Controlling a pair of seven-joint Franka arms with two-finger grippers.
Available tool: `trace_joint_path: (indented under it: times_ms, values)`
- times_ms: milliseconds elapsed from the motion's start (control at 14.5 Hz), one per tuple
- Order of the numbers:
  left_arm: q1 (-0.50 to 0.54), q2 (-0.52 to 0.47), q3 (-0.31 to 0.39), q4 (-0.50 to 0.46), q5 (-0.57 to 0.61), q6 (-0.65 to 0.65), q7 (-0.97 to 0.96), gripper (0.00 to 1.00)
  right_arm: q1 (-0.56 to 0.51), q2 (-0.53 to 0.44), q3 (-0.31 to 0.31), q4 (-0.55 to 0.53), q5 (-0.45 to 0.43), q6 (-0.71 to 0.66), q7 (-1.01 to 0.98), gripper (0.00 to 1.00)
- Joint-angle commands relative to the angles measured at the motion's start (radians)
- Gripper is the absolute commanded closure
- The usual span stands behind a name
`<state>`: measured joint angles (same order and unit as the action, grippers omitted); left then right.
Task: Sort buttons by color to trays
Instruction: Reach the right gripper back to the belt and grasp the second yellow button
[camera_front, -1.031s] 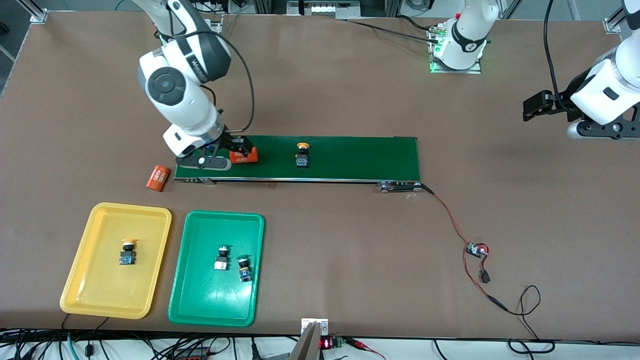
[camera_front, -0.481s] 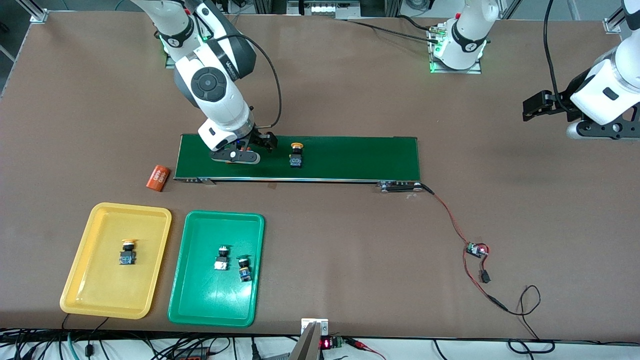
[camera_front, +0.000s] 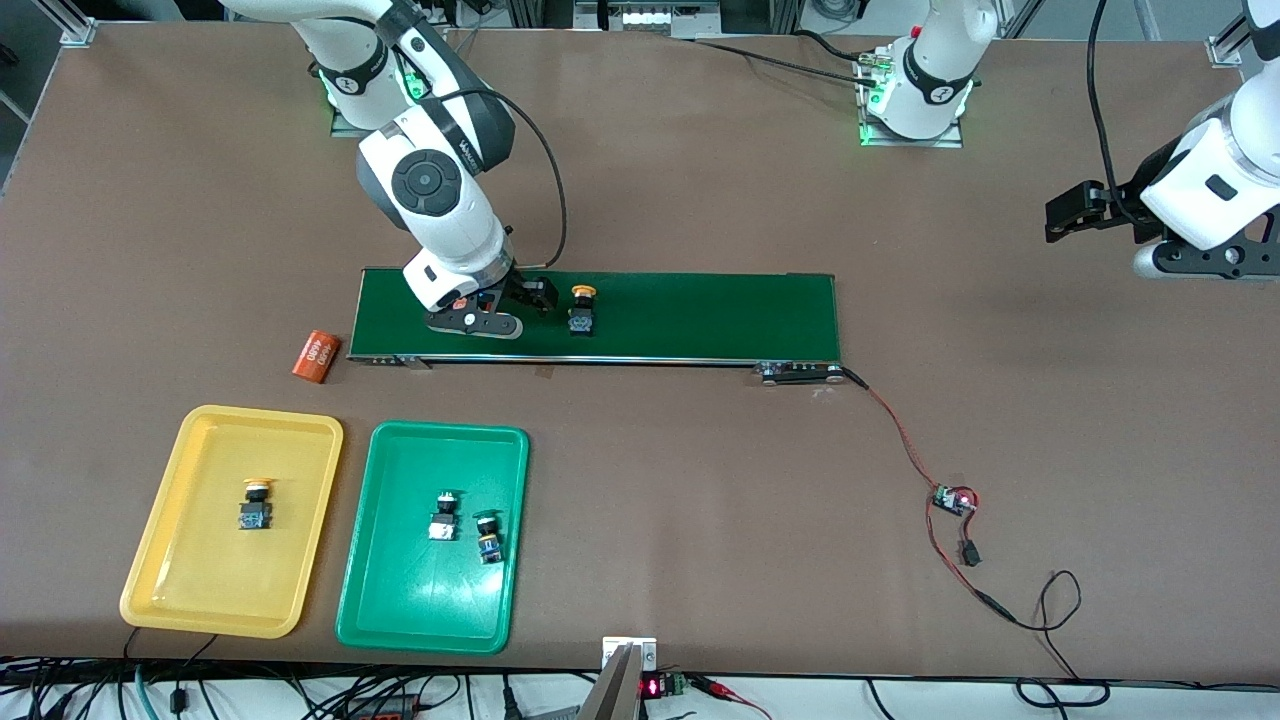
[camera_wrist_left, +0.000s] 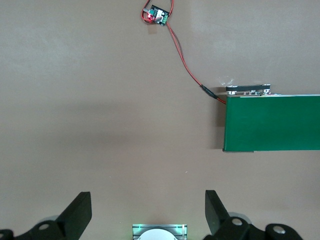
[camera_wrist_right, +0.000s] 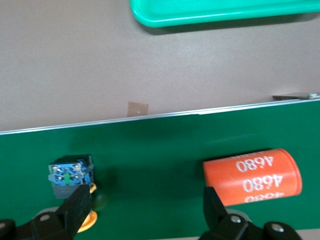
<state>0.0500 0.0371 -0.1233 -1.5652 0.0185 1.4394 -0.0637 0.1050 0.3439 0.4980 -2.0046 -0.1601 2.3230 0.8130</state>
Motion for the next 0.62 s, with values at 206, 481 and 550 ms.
trace_joint_path:
  times_ms: [206, 481, 550]
  values:
    - [0.005, -0.002, -0.006, 0.007, 0.003, -0.014, -0.001, 0.0, 0.008, 0.024, -0.007, -0.002, -0.025, 0.047, 0.021, 0.0]
    - [0.002, -0.002, -0.007, 0.007, 0.003, -0.014, -0.001, 0.0, 0.01, 0.04, -0.007, -0.003, -0.042, 0.044, 0.02, 0.0]
    - [0.002, -0.002, -0.007, 0.007, 0.003, -0.014, -0.001, 0.0, 0.013, 0.044, -0.007, -0.003, -0.047, 0.042, 0.018, 0.0]
